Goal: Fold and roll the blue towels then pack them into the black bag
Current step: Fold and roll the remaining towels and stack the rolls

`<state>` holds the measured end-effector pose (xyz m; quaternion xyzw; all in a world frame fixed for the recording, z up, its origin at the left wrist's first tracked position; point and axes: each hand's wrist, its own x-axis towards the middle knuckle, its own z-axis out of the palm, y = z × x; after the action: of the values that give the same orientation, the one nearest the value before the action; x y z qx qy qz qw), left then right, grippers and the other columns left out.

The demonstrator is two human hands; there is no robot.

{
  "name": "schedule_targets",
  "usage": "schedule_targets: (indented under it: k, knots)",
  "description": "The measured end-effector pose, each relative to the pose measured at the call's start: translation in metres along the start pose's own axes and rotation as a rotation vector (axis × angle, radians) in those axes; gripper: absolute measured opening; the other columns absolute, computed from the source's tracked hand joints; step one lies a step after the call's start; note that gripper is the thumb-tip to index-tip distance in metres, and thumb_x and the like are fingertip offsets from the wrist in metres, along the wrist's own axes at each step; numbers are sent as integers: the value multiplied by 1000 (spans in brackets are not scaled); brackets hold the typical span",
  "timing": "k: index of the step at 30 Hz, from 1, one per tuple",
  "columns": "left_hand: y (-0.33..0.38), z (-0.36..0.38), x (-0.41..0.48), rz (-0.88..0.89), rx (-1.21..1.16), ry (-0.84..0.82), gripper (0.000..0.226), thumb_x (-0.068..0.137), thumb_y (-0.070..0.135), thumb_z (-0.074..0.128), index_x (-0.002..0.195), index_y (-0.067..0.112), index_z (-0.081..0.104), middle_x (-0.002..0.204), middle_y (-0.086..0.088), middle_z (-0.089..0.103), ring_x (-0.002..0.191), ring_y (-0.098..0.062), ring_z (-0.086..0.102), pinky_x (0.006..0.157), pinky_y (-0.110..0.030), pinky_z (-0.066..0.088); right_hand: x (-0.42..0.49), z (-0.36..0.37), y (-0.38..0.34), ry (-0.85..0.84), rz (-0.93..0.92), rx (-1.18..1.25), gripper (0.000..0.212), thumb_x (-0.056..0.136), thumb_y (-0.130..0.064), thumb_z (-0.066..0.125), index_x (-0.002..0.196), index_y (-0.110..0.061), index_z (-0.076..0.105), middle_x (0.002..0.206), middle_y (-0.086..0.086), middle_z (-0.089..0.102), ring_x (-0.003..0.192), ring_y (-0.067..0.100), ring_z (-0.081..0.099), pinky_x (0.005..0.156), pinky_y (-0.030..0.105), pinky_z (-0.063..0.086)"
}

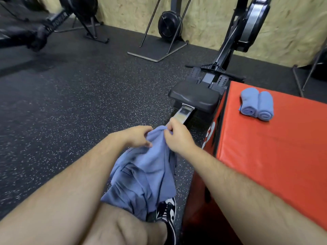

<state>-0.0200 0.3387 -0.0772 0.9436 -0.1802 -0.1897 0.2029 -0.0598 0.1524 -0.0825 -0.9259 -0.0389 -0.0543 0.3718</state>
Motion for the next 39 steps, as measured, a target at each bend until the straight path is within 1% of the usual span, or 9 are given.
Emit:
schedule_targets:
  k: [3,7,11,19,26,30,32,35,39]
  knots:
    - [9,-5,2,22,-18,165,20,86,17,59,74,20,43,72,5,51,74,-21,48,62,-34,34,6,-33,3,15,37,67,6,84,-16,54,89,-18,51,82,1,63,75,20,59,69,40,49]
    - [54,-22,1,197,-143,308,13,85,11,52,82,23,55,79,6,63,75,-16,56,68,-33,44,2,-62,1,-95,9,128,48,83,-29,73,128,-24,54,110,-8,65,93,8,61,87,26,47]
    - [101,-36,0,312,-255,415,16,85,10,55,90,25,58,82,12,63,70,0,52,65,-23,42,-1,-102,-14,39,-54,79,8,88,-20,63,92,-15,69,91,-1,71,87,15,64,76,31,48]
    - [179,-37,12,297,-357,448,16,84,15,63,92,25,53,87,5,66,79,-14,60,79,-40,51,-32,-251,-4,343,92,317,9,86,-13,61,85,-19,68,74,-8,64,71,9,55,67,28,45]
    - [317,-36,5,602,-685,428,7,94,8,62,94,16,61,80,6,63,71,-3,52,67,-21,43,-104,-337,40,211,152,365,25,84,-29,73,98,-7,70,92,16,73,76,17,61,66,41,50]
    - [379,-26,8,701,-630,379,13,95,14,60,94,25,68,83,19,69,78,2,60,73,-17,48,-137,-368,73,298,182,650,28,91,-18,65,103,8,67,96,18,72,85,24,66,75,37,50]
    - [397,-12,28,694,-449,475,14,93,22,60,94,33,68,91,19,69,89,-2,62,82,-29,48,-150,-381,98,343,262,720,27,88,-20,68,97,6,69,97,19,73,83,24,67,76,36,49]
    - [407,27,61,498,-2,619,22,89,36,64,111,37,65,115,10,63,111,-20,55,86,-40,39,-169,-373,145,383,463,599,19,91,-24,69,81,-8,68,75,10,71,66,16,59,59,25,44]
    - [407,86,88,323,248,366,24,87,40,68,93,18,61,102,-10,64,105,-33,62,80,-40,46,-192,-339,214,263,767,304,30,92,-15,62,63,-11,56,47,3,47,44,15,41,45,21,30]
